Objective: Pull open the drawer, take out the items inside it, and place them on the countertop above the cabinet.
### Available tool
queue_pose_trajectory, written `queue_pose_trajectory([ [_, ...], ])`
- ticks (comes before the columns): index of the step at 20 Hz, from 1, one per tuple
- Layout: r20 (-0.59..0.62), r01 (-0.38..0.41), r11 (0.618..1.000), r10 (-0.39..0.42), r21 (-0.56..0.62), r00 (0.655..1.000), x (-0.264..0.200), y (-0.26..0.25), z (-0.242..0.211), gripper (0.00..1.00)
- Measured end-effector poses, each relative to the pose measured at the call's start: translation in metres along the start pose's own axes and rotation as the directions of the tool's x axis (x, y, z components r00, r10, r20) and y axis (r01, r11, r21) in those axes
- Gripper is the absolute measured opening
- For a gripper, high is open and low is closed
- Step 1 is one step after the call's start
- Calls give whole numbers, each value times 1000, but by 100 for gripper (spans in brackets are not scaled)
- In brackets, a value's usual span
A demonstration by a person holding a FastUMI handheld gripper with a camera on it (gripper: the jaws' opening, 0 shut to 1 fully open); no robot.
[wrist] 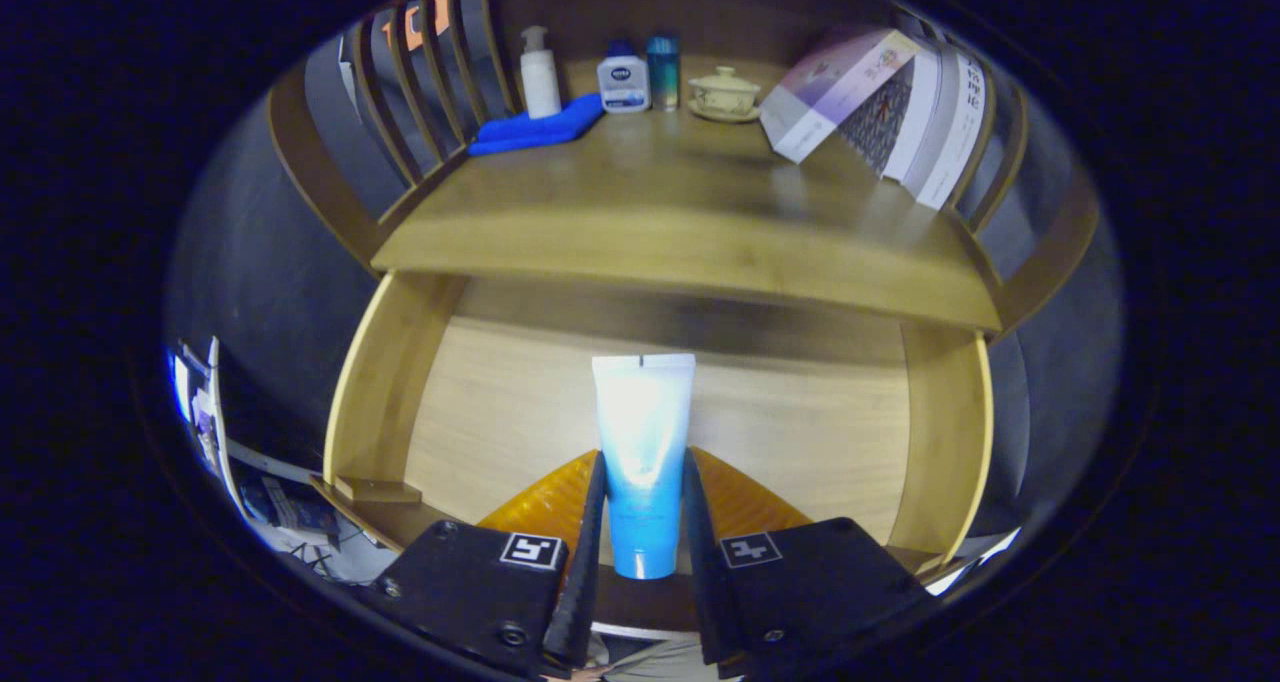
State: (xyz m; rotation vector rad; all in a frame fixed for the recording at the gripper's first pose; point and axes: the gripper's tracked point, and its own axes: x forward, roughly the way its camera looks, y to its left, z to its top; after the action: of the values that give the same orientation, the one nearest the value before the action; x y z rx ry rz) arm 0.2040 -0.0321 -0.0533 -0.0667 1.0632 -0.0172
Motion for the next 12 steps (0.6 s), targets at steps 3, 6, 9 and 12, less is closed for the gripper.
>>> queue_pose_trajectory([
  [3, 54, 3, 1000, -2, -6, 999, -17, 2, 26, 44],
  [6, 122, 37, 999, -36, -7, 992, -29, -2, 58, 44],
  [9, 170, 41, 999, -39, -9, 985, -30, 3, 82, 44],
  [12, 200, 42, 999, -46, 25, 979, -26, 5, 104, 44],
])
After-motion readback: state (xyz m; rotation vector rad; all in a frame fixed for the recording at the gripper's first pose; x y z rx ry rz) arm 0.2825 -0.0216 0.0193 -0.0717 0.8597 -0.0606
